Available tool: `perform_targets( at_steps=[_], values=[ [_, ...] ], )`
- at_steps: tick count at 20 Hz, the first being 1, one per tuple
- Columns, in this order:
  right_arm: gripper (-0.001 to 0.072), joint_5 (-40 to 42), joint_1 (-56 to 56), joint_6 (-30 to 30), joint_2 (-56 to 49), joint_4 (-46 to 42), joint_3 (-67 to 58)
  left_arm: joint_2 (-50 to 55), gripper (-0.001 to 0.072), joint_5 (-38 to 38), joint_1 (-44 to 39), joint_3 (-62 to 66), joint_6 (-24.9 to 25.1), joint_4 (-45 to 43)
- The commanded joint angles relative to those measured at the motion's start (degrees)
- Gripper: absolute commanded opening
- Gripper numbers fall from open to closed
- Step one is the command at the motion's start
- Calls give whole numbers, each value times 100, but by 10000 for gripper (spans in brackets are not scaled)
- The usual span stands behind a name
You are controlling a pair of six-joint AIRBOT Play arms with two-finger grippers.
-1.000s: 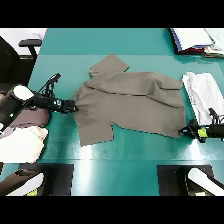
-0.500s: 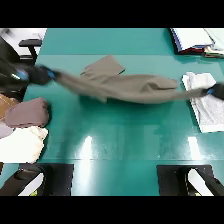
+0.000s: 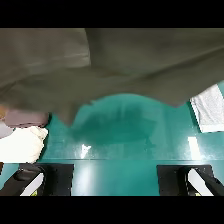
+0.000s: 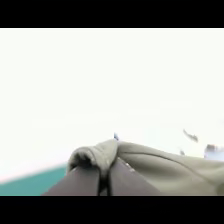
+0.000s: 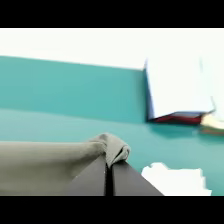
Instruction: Fold the shirts.
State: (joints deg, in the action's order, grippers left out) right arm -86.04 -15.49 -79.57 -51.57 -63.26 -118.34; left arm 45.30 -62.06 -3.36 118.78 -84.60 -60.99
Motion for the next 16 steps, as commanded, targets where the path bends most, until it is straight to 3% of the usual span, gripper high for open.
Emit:
perform_targets(
  at_steps=[1,5,8,12,16],
  values=[
    [12,-610,4,-361,-310,-398,-914,42,25,24,0,330,-125,-310],
    [11,-605,7,-446,-223,-424,494,83,26,-345,0,-1189,-592,-1366],
    [11,-848,31,-551,-706,-426,1252,573,26,-503,0,-2581,-608,-1298],
    [11,-844,595,-544,-1996,-446,2122,1799,26,-328,0,-3770,-597,-1191],
    [11,-509,1021,-538,-3578,-444,2402,3217,27,236,0,-3834,-540,-1165]
  ],
)
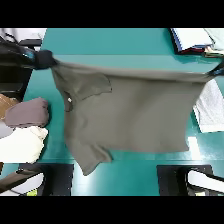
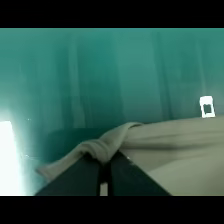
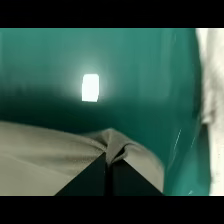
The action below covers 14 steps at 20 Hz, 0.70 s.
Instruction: Fold the shirts.
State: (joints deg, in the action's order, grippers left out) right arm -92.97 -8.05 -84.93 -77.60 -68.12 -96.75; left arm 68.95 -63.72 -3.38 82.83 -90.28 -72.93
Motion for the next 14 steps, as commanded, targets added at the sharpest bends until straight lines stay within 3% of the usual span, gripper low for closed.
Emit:
perform_targets(
  at_steps=[1,6,8,10,12,14],
  values=[
    [11,323,326,0,-1331,55,114,1117,27,726,4,-234,28,31],
    [11,890,387,319,-2511,103,-1113,1652,26,1915,11,-214,74,133],
    [11,715,387,503,-2634,92,-1416,1626,26,1635,101,-166,79,153],
    [11,345,404,669,-2575,-92,-1316,1611,27,820,210,-160,321,142],
    [11,400,404,669,-2341,-151,-726,1617,27,262,212,-302,544,96],
    [12,699,404,667,-2044,-149,57,1617,27,245,212,-597,540,140]
  ],
)
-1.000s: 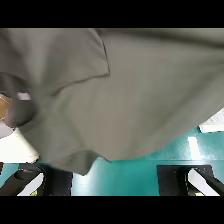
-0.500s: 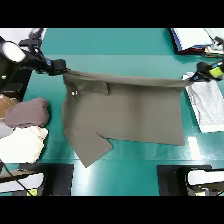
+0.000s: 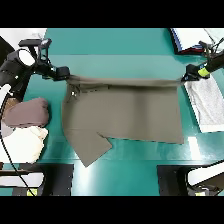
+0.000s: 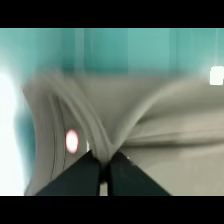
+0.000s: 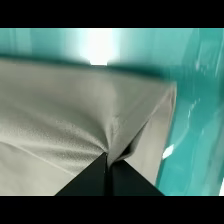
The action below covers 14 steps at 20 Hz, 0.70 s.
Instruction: Fold the shirts.
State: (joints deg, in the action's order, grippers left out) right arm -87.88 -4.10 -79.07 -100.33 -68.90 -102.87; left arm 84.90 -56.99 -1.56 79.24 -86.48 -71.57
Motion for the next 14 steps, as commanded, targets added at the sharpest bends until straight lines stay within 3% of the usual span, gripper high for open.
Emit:
perform_targets(
  at_steps=[1,4,5,6,8,11,14],
  values=[
    [12,354,9,81,369,-70,1043,22,27,-341,31,-411,155,2],
    [41,1023,7,70,754,-46,1963,22,30,-129,31,-778,0,0],
    [265,1143,7,70,833,50,2120,22,207,-109,31,-800,-127,-2],
    [408,1161,-9,68,870,122,2153,4,531,-111,31,-796,-225,0],
    [411,984,-39,70,1036,219,2149,-166,488,-254,31,-793,-210,-26],
    [410,367,-107,131,1589,153,2258,-859,485,-857,31,-898,-203,-522],
    [410,393,-264,184,2544,205,3139,-1904,485,-1331,31,-1908,-210,-835]
  ],
)
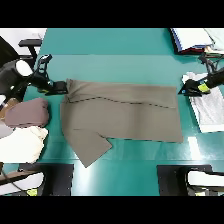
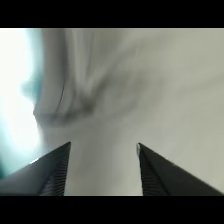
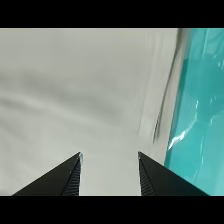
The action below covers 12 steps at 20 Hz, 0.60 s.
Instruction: Fold the shirts.
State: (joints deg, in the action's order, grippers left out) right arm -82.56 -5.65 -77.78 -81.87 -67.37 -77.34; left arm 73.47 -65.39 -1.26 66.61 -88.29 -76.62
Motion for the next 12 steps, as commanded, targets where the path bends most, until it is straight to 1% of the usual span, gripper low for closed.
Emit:
perform_targets(
  at_steps=[1,4,6,9,12],
  values=[
    [409,-68,-162,55,1010,55,916,-1084,485,-531,0,-1075,-131,-293],
    [410,136,-328,57,1825,278,1755,-1993,485,-538,0,-2391,-498,-216],
    [409,243,-391,90,2157,448,2081,-2306,485,-527,0,-3064,-498,63],
    [409,310,-435,92,2426,487,2295,-2371,485,-361,0,-3731,-490,756],
    [408,376,-435,92,2505,487,2291,-2371,485,59,0,-4100,-472,1281]
  ],
)
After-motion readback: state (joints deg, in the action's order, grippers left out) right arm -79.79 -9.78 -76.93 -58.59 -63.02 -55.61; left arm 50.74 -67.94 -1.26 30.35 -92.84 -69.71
